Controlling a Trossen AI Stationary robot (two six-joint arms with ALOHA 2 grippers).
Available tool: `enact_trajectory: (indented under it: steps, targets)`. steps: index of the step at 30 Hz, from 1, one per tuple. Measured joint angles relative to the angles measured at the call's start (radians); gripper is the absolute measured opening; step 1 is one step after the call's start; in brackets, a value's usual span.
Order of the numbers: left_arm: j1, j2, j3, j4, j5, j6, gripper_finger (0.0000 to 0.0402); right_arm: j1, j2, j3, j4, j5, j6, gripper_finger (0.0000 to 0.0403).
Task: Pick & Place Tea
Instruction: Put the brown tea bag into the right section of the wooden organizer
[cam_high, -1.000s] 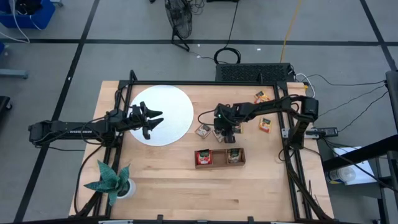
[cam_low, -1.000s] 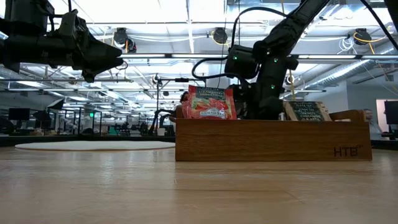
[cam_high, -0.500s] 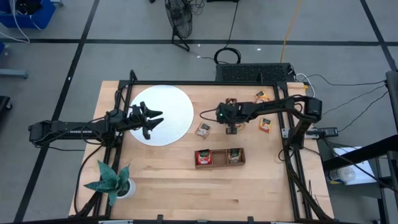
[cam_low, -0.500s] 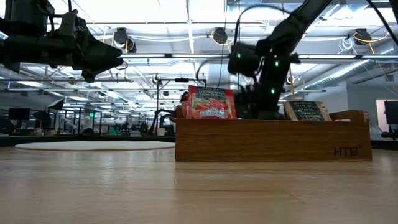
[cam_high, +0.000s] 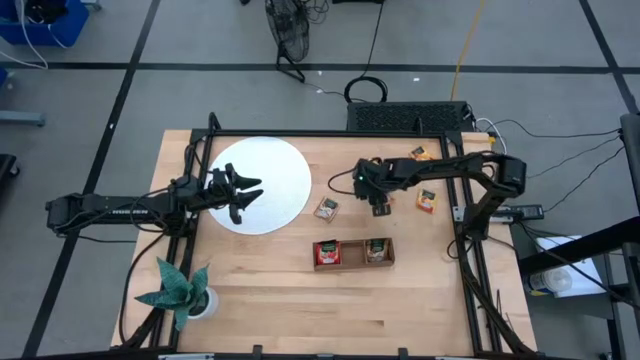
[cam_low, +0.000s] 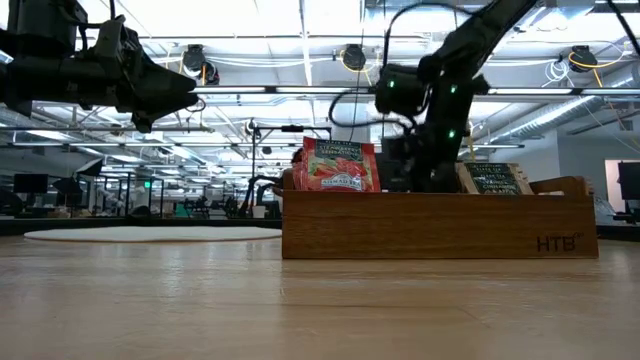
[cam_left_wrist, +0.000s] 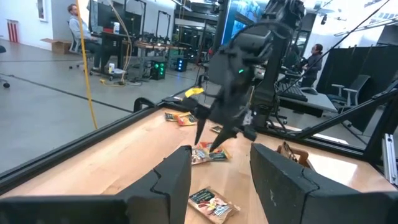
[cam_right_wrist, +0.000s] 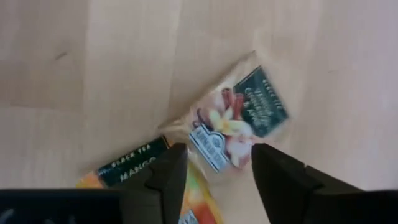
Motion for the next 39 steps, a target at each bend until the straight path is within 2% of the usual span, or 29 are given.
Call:
enact_trajectory:
  steps: [3, 6, 10, 14, 18, 21, 23, 27, 32, 36, 39]
  targets:
    - [0.000, 0.000, 0.000, 0.000, 0.000, 0.000, 0.0166, -0.019, 0.041, 0.000, 0.026, -0.061, 0.021, 0.0181]
    - [0.000, 0.000, 0.000, 0.000, 0.000, 0.000, 0.0166, -0.030, 0.076, 0.003, 0.041, -0.063, 0.011, 0.0186]
    - [0.000, 0.000, 0.000, 0.000, 0.000, 0.000, 0.0166, -0.040, 0.108, 0.006, 0.037, -0.074, 0.018, 0.0172]
    - [0.000, 0.000, 0.000, 0.000, 0.000, 0.000, 0.0166, -0.040, 0.115, 0.005, 0.031, -0.082, 0.018, 0.0117]
    - [0.000, 0.000, 0.000, 0.000, 0.000, 0.000, 0.0166, -0.042, 0.111, 0.004, 0.049, -0.113, 0.014, 0.0029]
    - [0.000, 0.000, 0.000, 0.000, 0.000, 0.000, 0.0166, -0.037, 0.111, 0.003, 0.068, -0.107, 0.004, 0.0015]
    - [0.000, 0.000, 0.000, 0.000, 0.000, 0.000, 0.0166, -0.027, 0.107, 0.002, 0.095, -0.072, 0.002, 0.0010]
    - [0.000, 0.000, 0.000, 0.000, 0.000, 0.000, 0.0166, 0.016, 0.065, -0.004, 0.100, 0.066, -0.020, 0.0005]
    - [0.000, 0.000, 0.000, 0.000, 0.000, 0.000, 0.0166, 0.100, -0.085, -0.001, 0.082, 0.204, 0.039, 0.0003]
    - [0.000, 0.000, 0.000, 0.000, 0.000, 0.000, 0.0166, 0.234, -0.238, -0.001, 0.011, 0.310, 0.157, 0.0002]
    - [0.000, 0.000, 0.000, 0.000, 0.000, 0.000, 0.0166, 0.394, -0.338, 0.000, -0.068, 0.418, 0.290, 0.0001]
